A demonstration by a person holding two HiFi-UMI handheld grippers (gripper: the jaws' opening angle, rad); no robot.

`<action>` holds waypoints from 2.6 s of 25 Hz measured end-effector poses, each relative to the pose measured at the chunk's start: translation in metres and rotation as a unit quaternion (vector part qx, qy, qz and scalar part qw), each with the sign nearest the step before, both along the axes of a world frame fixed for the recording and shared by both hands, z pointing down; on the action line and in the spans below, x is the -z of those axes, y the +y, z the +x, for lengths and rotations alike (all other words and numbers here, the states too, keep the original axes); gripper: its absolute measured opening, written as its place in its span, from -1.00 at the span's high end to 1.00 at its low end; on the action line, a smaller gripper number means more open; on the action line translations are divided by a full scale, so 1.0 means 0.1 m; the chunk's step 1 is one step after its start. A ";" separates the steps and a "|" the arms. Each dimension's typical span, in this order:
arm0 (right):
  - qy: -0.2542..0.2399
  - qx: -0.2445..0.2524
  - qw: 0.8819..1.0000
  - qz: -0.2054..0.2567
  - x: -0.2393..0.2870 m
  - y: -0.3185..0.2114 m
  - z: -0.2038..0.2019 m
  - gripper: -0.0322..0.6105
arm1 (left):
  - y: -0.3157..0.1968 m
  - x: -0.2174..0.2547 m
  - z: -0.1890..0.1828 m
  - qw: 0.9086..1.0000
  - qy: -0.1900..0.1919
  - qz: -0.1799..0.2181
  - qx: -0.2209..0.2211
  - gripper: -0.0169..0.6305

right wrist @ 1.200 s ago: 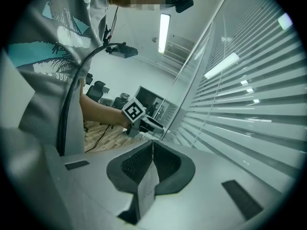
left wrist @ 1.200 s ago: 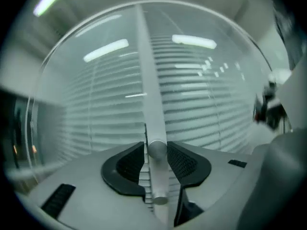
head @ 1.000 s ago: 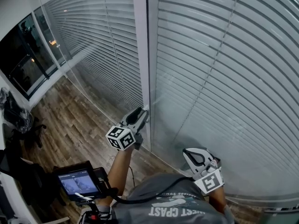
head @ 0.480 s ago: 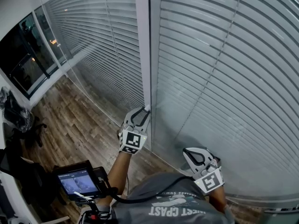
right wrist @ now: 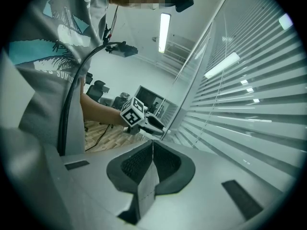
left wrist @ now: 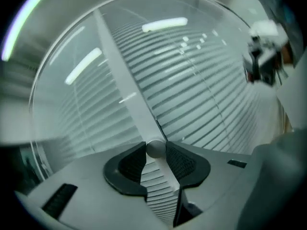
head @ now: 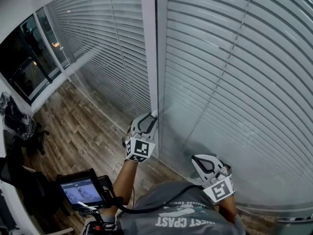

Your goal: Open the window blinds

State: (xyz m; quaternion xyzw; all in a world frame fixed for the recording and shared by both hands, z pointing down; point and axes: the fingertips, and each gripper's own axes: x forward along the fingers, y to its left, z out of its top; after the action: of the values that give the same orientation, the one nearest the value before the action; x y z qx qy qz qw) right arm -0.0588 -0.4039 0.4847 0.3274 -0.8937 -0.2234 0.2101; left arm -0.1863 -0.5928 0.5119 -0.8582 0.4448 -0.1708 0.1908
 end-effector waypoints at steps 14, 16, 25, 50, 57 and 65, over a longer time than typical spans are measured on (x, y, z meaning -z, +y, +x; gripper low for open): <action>0.003 0.004 1.000 -0.003 -0.03 0.01 -0.04 0.89 | -0.02 0.03 -0.06 0.946 0.283 -0.141 -0.064 0.56; 0.002 0.005 1.000 -0.004 -0.03 0.01 -0.04 0.89 | -0.03 0.03 -0.07 0.924 0.335 -0.170 -0.075 0.56; -0.002 0.009 1.000 -0.002 -0.01 -0.01 -0.05 0.89 | -0.10 0.00 -0.14 0.689 0.639 -0.317 -0.130 0.55; -0.004 0.014 1.000 -0.013 -0.06 0.06 -0.08 0.89 | 0.02 -0.02 -0.03 0.940 0.298 -0.149 -0.075 0.56; -0.007 0.014 1.000 -0.016 -0.11 0.04 -0.07 0.89 | -0.02 -0.06 -0.10 0.760 0.569 -0.290 -0.122 0.55; -0.005 0.017 1.000 -0.015 -0.10 0.01 -0.07 0.89 | 0.09 0.01 -0.06 0.999 0.049 0.000 -0.014 0.54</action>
State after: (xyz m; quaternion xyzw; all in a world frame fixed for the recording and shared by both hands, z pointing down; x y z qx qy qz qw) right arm -0.0656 -0.4028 0.4944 0.3100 -0.9036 -0.2119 0.2063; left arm -0.1922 -0.5838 0.5113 -0.8718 0.4413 -0.1264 0.1710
